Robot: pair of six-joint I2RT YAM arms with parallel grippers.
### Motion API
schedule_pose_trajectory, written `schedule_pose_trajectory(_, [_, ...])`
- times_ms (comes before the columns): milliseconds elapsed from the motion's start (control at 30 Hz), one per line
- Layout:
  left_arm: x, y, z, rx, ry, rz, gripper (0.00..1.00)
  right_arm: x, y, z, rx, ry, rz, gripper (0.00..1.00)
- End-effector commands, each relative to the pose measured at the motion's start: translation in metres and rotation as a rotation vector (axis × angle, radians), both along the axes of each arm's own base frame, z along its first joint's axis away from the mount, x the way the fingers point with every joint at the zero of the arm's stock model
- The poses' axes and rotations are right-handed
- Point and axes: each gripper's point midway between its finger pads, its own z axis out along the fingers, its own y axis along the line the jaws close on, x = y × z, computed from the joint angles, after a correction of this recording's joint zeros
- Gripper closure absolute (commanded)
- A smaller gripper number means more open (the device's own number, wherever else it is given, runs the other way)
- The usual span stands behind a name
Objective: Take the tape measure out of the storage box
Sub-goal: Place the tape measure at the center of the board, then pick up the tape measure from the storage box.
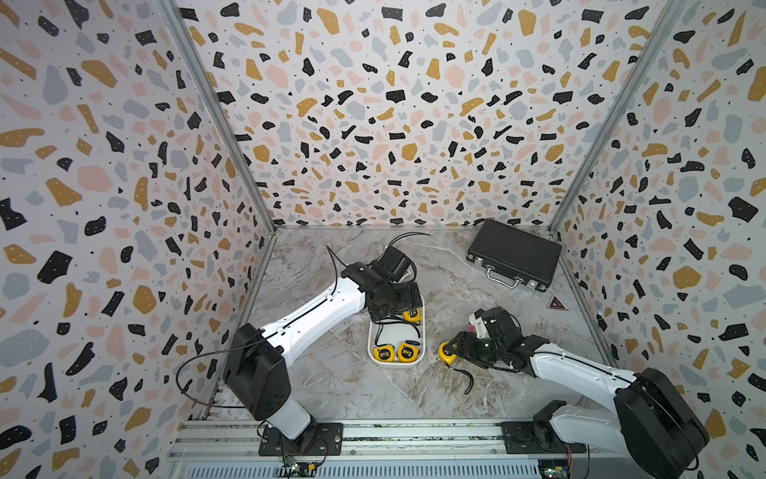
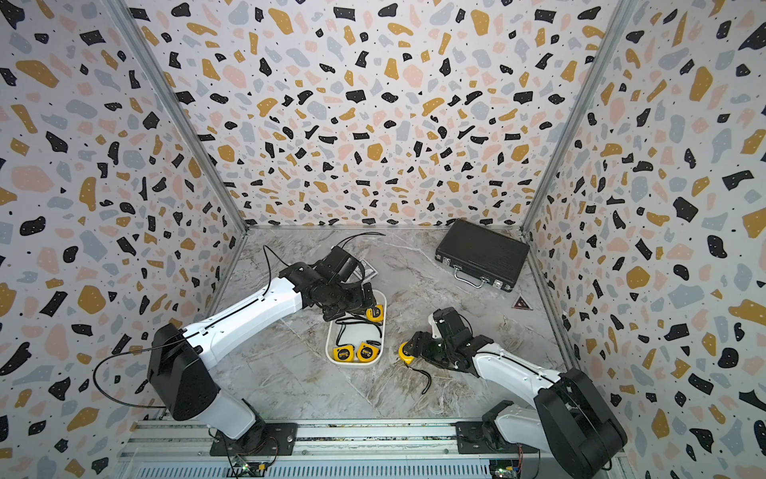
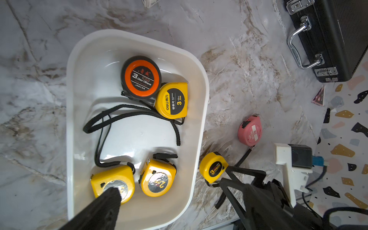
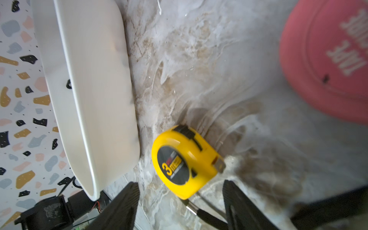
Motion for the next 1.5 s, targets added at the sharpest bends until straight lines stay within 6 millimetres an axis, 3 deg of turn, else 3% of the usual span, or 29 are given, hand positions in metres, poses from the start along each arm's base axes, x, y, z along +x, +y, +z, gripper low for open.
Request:
schedule_pose_trajectory(0, [0.004,0.008,-0.009,0.078,-0.011,-0.044,0.0,-0.005,-0.009,0.007,-0.066,-0.004,0.024,0.23])
schedule_pose_trajectory(367, [0.039,0.006,-0.035,0.247,-0.029,-0.17,0.02,0.004,-0.006,0.03,-0.066,-0.054,0.032,0.18])
schedule_pose_trajectory(667, [0.068,0.017,-0.066,0.315,-0.011,-0.201,0.15,0.009,-0.001,0.038,-0.049,-0.068,0.037,0.18])
schedule_pose_trajectory(1067, [0.078,0.01,-0.095,0.318,-0.01,-0.229,0.24,0.015,0.002,0.037,-0.048,-0.074,0.035,0.2])
schedule_pose_trajectory(1467, [0.089,0.013,-0.109,0.372,-0.013,-0.235,0.26,0.019,0.004,0.036,-0.044,-0.077,0.029,0.21])
